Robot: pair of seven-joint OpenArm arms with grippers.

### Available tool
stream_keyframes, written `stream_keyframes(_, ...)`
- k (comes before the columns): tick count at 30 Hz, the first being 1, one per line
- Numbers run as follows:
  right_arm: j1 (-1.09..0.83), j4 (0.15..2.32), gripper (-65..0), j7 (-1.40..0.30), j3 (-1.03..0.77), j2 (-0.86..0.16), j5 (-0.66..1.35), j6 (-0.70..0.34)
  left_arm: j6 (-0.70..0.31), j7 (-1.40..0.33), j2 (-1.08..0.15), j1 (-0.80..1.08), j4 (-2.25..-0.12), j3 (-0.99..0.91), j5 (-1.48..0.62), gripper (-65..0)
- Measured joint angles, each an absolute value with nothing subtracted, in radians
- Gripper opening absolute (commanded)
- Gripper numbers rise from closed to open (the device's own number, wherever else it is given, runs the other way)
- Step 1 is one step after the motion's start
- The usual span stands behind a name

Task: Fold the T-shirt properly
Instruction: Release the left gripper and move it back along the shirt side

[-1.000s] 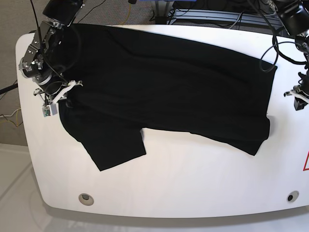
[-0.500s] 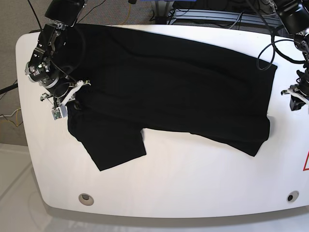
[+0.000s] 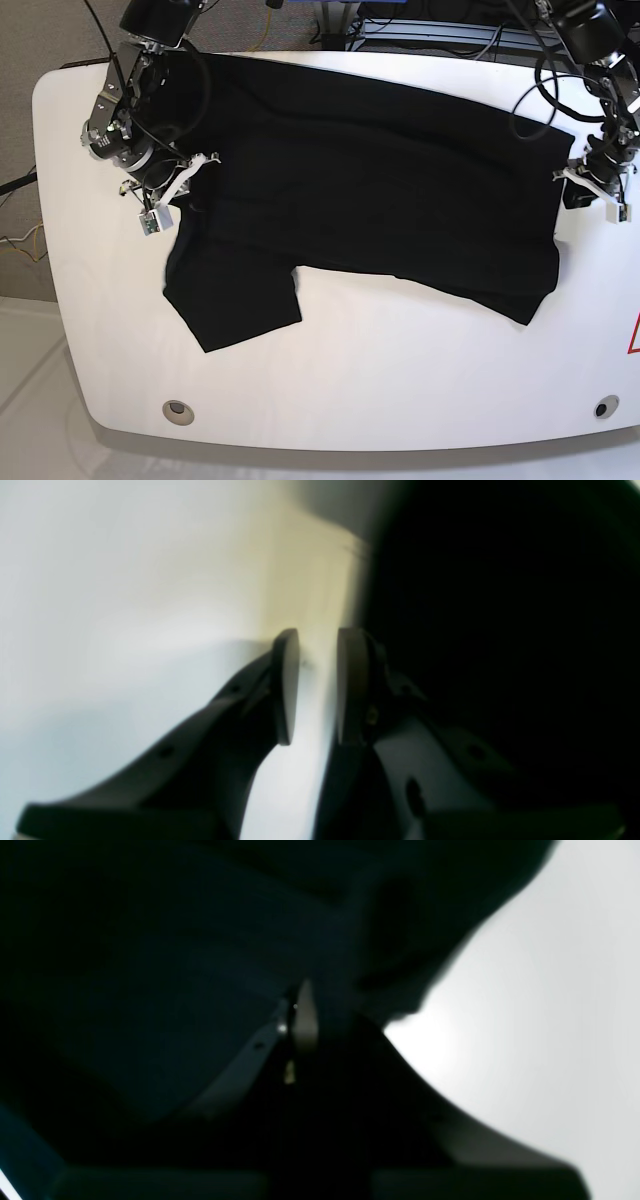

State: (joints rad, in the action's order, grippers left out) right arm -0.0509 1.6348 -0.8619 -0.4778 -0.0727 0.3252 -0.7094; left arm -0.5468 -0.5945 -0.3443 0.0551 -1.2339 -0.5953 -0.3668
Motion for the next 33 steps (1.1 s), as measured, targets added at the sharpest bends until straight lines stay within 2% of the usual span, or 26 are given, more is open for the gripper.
stream_keyframes(9, -0.043, 1.636, -65.0, -0.857, -0.490, -0.081, 0.306, -0.688, -0.532, -0.579, -0.375, 0.039, -1.244, -0.609, -0.367, -53.5)
stream_keyframes(15, -0.045, 1.636, -65.0, -0.857, -0.483, -0.078, 0.313, -0.700, -0.532, -0.589, -0.368, 0.014, -1.344, -0.609, -0.359, -53.3)
stream_keyframes(20, -0.046, 1.636, -65.0, -0.857, -0.487, -0.084, 0.311, -0.691, -0.532, -0.575, -0.376, -0.038, -1.428, -0.609, -0.366, -53.1)
stream_keyframes(28, -0.045, 1.636, -65.0, -0.857, -0.485, -0.080, 0.311, -0.692, -0.535, -0.579, -0.374, -0.131, -1.430, -0.606, -0.308, -52.7)
stream_keyframes(31, -0.046, 1.636, -65.0, -0.857, -0.485, -0.081, 0.311, -0.692, -0.535, -0.580, -0.372, -0.160, -1.428, -0.606, -0.252, -49.3)
stream_keyframes(33, -0.046, 1.636, -65.0, -0.857, -0.487, -0.080, 0.311, -0.692, -0.536, -0.579, -0.373, -0.179, -1.418, -0.595, -0.234, -42.4)
